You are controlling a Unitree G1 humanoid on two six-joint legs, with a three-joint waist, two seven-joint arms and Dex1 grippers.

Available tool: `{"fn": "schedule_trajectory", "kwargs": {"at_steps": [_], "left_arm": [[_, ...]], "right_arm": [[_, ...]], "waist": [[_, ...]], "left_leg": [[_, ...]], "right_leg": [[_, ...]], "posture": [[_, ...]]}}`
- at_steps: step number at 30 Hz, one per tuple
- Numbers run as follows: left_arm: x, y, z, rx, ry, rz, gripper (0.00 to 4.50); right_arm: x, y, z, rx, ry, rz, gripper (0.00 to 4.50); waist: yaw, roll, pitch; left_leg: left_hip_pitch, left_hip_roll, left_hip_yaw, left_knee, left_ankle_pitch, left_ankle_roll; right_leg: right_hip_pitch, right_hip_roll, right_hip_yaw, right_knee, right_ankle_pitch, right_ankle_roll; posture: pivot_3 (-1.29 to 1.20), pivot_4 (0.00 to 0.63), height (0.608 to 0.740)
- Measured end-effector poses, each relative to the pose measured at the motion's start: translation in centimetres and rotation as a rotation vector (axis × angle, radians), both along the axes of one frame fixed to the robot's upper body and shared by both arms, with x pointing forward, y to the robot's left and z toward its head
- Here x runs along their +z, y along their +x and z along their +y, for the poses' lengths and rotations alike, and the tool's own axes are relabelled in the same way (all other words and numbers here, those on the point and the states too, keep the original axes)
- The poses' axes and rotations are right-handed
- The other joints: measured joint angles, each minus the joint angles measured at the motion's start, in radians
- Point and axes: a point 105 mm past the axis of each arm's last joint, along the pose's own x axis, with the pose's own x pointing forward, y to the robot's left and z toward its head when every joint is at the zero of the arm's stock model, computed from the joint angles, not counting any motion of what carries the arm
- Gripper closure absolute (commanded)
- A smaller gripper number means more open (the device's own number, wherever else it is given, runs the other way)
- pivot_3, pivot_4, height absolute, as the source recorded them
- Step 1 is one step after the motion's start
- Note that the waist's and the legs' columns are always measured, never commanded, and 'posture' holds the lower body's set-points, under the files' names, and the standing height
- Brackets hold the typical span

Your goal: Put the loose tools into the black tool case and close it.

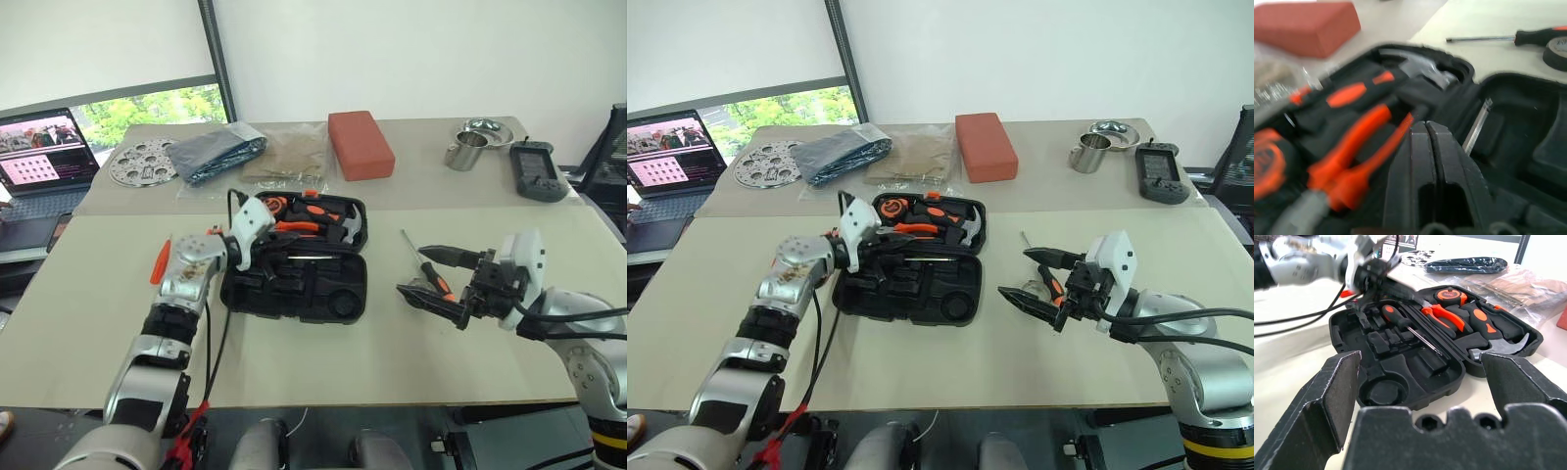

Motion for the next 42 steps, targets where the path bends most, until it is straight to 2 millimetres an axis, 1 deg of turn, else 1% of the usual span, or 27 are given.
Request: {"fn": "schedule_trajectory", "kwargs": {"at_steps": [2, 9, 12, 18, 20, 23, 26, 28, 29, 30, 31, 32, 33, 34, 35, 36, 37, 39, 40, 42], "left_arm": [[-0.9, 0.1, 0.2, 0.026, 0.024, 0.016, 4.45], [-1.6, 0.0, 0.1, 0.005, 0.103, -0.023, 4.45], [-2.5, 0.2, 0.0, -0.012, 0.196, -0.041, 4.45], [-3.2, 0.4, 0.1, -0.003, 0.254, -0.068, 4.45], [-3.3, 0.4, 0.2, 0.004, 0.252, -0.067, 4.45], [-3.2, 0.2, 0.4, 0.029, 0.189, -0.057, 4.45], [-2.5, -0.2, 1.0, 0.059, 0.059, -0.007, 4.45], [-1.8, -1.0, 1.6, 0.049, -0.045, 0.04, 4.45], [-1.0, -1.3, 2.0, 0.042, -0.094, 0.052, 3.95], [-0.4, -1.5, 2.3, 0.036, -0.124, 0.056, 3.78], [1.3, -2.2, 3.2, 0.012, -0.175, 0.053, 3.33], [2.4, -2.5, 3.6, 0.001, -0.195, 0.04, 3.04], [3.9, -3.1, 4.2, -0.023, -0.22, 0.028, 2.61], [5.0, -3.6, 4.4, -0.049, -0.229, 0.015, 2.3], [6.4, -4.6, 4.9, -0.083, -0.249, 0.012, 1.86], [7.3, -5.4, 5.2, -0.117, -0.254, 0.018, 1.47], [8.2, -6.4, 5.6, -0.154, -0.248, 0.026, 1.14], [9.3, -8.4, 6.2, -0.216, -0.224, 0.057, 0.31], [9.8, -9.2, 6.4, -0.243, -0.206, 0.073, 0.02], [10.2, -10.3, 6.5, -0.275, -0.185, 0.086, 0.02]], "right_arm": [[0.0, -0.1, 0.0, 0.002, -0.001, -0.001, 0.0], [0.0, -0.1, 0.1, 0.004, -0.002, -0.003, 0.0], [0.0, -0.1, 0.1, 0.005, -0.002, -0.003, 0.0], [0.0, -0.1, 0.1, 0.009, -0.003, -0.002, 0.0], [0.0, -0.1, 0.1, 0.009, -0.003, -0.001, 0.0], [-0.1, -0.2, 0.1, 0.007, -0.003, 0.002, 0.0], [-0.6, -0.2, -0.1, -0.006, -0.02, 0.018, 0.0], [-1.4, 0.0, -0.4, -0.025, -0.052, 0.043, 0.0], [-1.8, 0.1, -0.7, -0.036, -0.064, 0.058, 0.0], [-2.0, 0.2, -0.8, -0.04, -0.07, 0.062, 0.0], [-2.2, 0.3, -1.0, -0.042, -0.093, 0.068, 0.0], [-2.4, 0.3, -1.0, -0.043, -0.099, 0.074, 0.0], [-2.6, 0.5, -1.0, -0.04, -0.109, 0.081, 0.0], [-2.8, 0.5, -1.0, -0.04, -0.118, 0.088, 0.0], [-3.1, 0.6, -0.9, -0.035, -0.133, 0.094, 0.0], [-3.4, 0.6, -0.8, -0.029, -0.151, 0.104, 0.0], [-3.8, 0.7, -0.9, -0.026, -0.179, 0.117, 0.0], [-4.5, 1.0, -1.1, -0.027, -0.236, 0.136, 0.0], [-4.9, 1.1, -1.5, -0.039, -0.264, 0.148, 0.0], [-5.6, 1.6, -1.9, -0.06, -0.298, 0.166, 0.0]], "waist": [[0.003, 0.0, 0.0], [0.005, 0.0, -0.001], [0.003, -0.001, -0.004], [-0.005, -0.001, -0.005], [-0.009, -0.001, -0.005], [-0.012, -0.001, -0.006], [-0.02, -0.002, -0.005], [-0.024, -0.002, -0.005], [-0.023, -0.003, -0.004], [-0.023, -0.005, -0.003], [-0.023, -0.005, -0.003], [-0.022, -0.005, -0.003], [-0.02, -0.005, -0.003], [-0.02, -0.005, -0.003], [-0.02, -0.004, -0.003], [-0.021, -0.004, -0.003], [-0.022, -0.004, -0.003], [-0.022, -0.004, -0.003], [-0.021, -0.004, -0.003], [-0.018, -0.004, -0.003]], "left_leg": [[0.0, 0.0, 0.0, 0.0, 0.0, 0.0], [0.002, -0.001, 0.001, 0.0, 0.0, 0.0], [0.003, -0.001, 0.001, 0.0, 0.0, 0.0], [0.016, -0.001, 0.001, 0.0, -0.001, 0.0], [0.016, -0.001, 0.001, -0.001, -0.001, 0.0], [0.015, 0.0, 0.001, -0.001, -0.001, 0.0], [0.012, 0.0, 0.0, -0.001, -0.001, 0.0], [0.01, 0.0, 0.001, -0.001, -0.001, 0.0], [0.007, 0.0, 0.0, -0.001, 0.0, 0.0], [0.005, 0.0, 0.0, -0.001, 0.0, 0.0], [0.004, 0.0, 0.0, -0.001, 0.0, -0.001], [0.004, 0.0, 0.0, -0.001, 0.0, -0.001], [0.004, 0.0, 0.0, -0.001, 0.0, -0.001], [0.004, 0.0, 0.0, -0.002, 0.0, -0.001], [0.004, 0.0, 0.0, -0.002, 0.0, -0.001], [0.004, 0.001, 0.0, -0.002, 0.0, -0.001], [0.004, 0.001, 0.0, -0.002, 0.0, -0.001], [0.005, 0.001, 0.001, -0.002, 0.0, -0.001], [0.005, 0.001, 0.001, -0.002, 0.0, -0.001], [0.006, 0.001, 0.001, -0.002, 0.0, -0.001]], "right_leg": [[0.0, 0.001, 0.002, 0.0, 0.0, 0.0], [0.001, 0.002, 0.006, -0.001, 0.0, 0.001], [0.002, 0.002, 0.007, -0.001, -0.001, 0.001], [0.016, 0.001, 0.009, -0.002, -0.001, 0.002], [0.016, 0.001, 0.009, -0.001, -0.001, 0.002], [0.016, 0.001, 0.009, -0.001, -0.001, 0.002], [0.013, 0.001, 0.009, -0.002, -0.001, 0.002], [0.01, 0.001, 0.01, -0.002, -0.001, 0.002], [0.007, 0.002, 0.009, -0.001, -0.001, 0.002], [0.005, 0.002, 0.009, -0.001, -0.001, 0.002], [0.003, 0.002, 0.01, -0.001, -0.001, 0.002], [0.003, 0.002, 0.01, -0.001, -0.001, 0.002], [0.003, 0.002, 0.009, -0.001, -0.001, 0.002], [0.003, 0.002, 0.009, -0.001, -0.001, 0.002], [0.003, 0.002, 0.01, -0.001, -0.001, 0.002], [0.003, 0.002, 0.01, -0.002, -0.001, 0.002], [0.003, 0.002, 0.01, -0.002, -0.001, 0.002], [0.003, 0.001, 0.01, -0.002, -0.001, 0.002], [0.003, 0.001, 0.01, -0.002, -0.001, 0.002], [0.004, 0.001, 0.01, -0.002, -0.001, 0.002]], "posture": [[0.0, 0.15, 0.74], [0.0, 0.15, 0.74], [0.0, 0.15, 0.74], [0.0, 0.15, 0.74], [0.0, 0.15, 0.74], [0.0, 0.15, 0.74], [0.0, 0.15, 0.74], [0.0, 0.15, 0.74], [0.0, 0.15, 0.74], [0.0, 0.15, 0.74], [0.0, 0.15, 0.74], [0.0, 0.15, 0.74], [0.0, 0.15, 0.74], [0.0, 0.15, 0.74], [0.0, 0.15, 0.74], [0.0, 0.15, 0.74], [0.0, 0.15, 0.74], [0.0, 0.15, 0.74], [0.0, 0.15, 0.74], [0.0, 0.15, 0.74]]}}
